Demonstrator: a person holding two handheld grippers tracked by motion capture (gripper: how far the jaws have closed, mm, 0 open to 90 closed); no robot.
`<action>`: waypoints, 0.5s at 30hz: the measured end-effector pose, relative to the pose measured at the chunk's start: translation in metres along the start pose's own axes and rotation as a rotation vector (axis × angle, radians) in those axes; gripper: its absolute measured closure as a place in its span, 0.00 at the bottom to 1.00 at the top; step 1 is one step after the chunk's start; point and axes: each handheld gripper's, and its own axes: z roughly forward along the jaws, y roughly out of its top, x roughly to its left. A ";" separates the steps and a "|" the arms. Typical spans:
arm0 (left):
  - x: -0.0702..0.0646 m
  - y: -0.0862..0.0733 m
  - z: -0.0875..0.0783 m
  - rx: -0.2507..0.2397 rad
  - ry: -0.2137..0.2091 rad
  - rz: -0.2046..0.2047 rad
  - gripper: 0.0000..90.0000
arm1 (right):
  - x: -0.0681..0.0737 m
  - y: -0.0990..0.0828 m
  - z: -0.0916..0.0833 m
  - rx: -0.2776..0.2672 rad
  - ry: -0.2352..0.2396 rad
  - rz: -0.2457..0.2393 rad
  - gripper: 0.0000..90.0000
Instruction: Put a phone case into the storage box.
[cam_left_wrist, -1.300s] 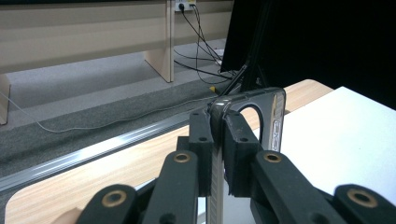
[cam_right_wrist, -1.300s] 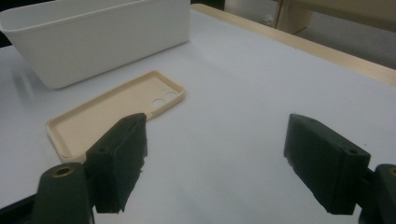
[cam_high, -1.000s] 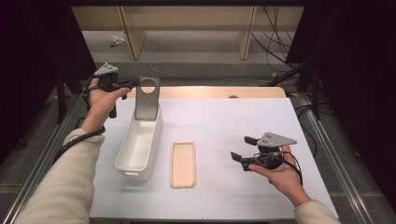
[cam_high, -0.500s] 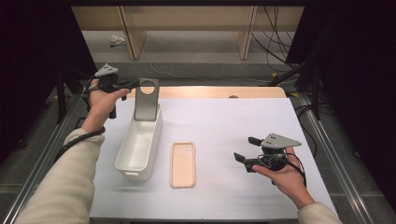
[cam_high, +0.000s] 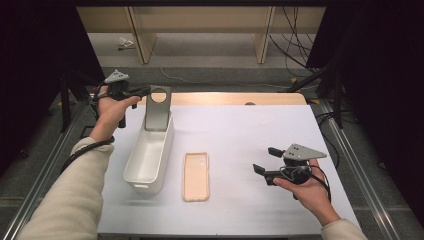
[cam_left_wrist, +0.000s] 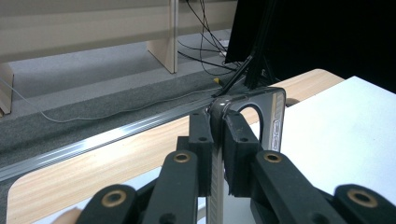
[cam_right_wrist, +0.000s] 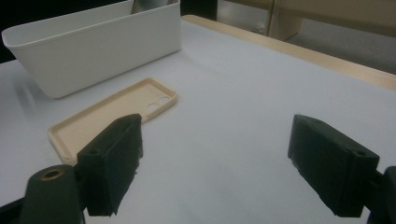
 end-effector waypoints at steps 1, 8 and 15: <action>0.000 -0.001 0.000 0.001 0.001 -0.001 0.92 | 0.000 0.000 0.000 0.000 0.000 0.000 0.21; 0.002 -0.005 0.003 0.008 0.002 -0.008 0.92 | 0.000 0.000 0.000 -0.001 0.000 0.001 0.21; 0.004 -0.009 0.006 0.018 0.007 -0.017 0.92 | 0.000 0.000 0.000 -0.002 -0.001 0.002 0.21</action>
